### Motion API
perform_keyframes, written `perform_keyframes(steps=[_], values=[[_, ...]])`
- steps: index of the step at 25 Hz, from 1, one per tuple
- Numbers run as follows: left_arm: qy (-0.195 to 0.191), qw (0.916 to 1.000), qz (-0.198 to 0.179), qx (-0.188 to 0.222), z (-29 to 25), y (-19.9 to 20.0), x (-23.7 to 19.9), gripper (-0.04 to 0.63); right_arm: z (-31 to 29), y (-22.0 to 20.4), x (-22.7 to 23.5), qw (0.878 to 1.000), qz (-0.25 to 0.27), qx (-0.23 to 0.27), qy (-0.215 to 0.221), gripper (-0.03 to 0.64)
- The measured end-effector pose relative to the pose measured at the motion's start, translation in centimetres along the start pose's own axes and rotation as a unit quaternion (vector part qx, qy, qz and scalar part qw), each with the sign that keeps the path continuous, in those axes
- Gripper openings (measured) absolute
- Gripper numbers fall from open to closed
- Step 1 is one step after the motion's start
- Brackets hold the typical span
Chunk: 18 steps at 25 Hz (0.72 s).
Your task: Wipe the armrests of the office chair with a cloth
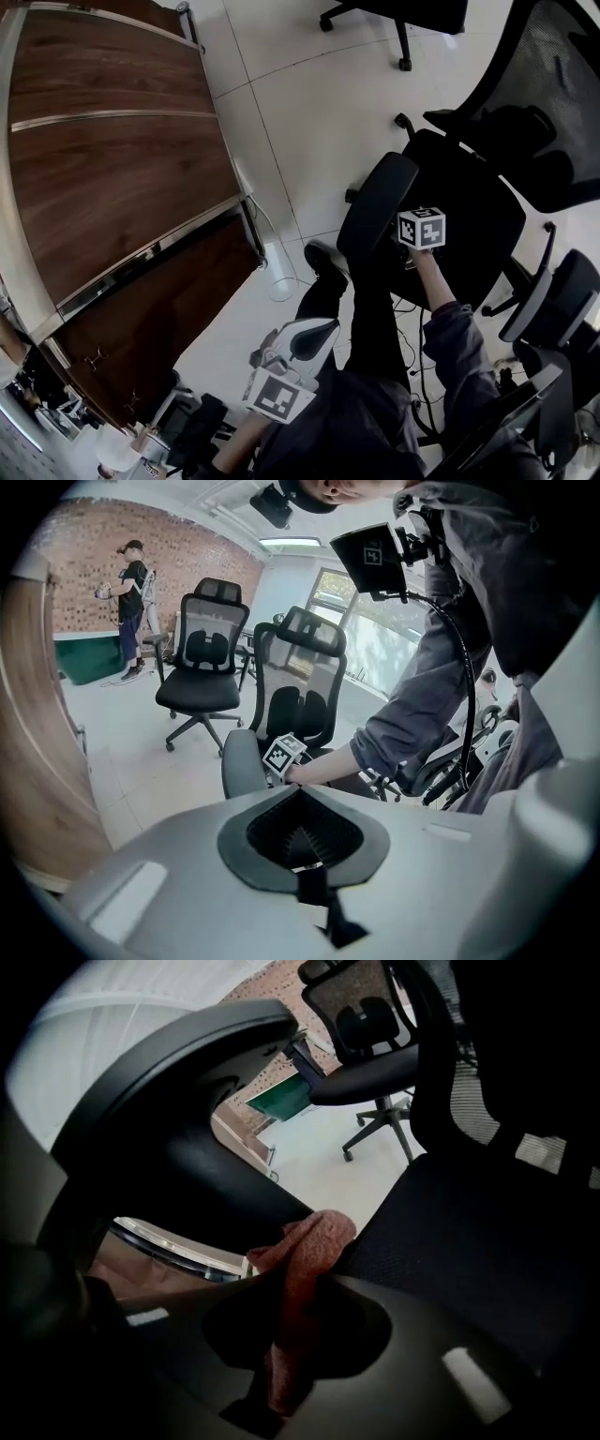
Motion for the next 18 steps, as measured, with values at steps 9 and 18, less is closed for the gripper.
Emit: perform_keyframes(steps=[9, 18], values=[[0.003, 0.9996, -0.016, 0.023, -0.9, 2.5, -0.3, 0.015, 6.8, 2.5, -2.9, 0.993, -0.019, 0.093, 0.066, 0.058], [0.02, 0.9984, -0.014, 0.051, 0.3, 2.7, -1.3, 0.015, 12.2, 4.3, -4.2, 0.992, -0.008, 0.122, 0.04, 0.058]])
Point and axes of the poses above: the fingertips, and each gripper's own axes: z backward along the fingers, x to its right, y out of its top, the point moved 10 cm from there along z, backward along the fingers, and after that the axes turned 12 degrees about x, right-handed, at the moved point
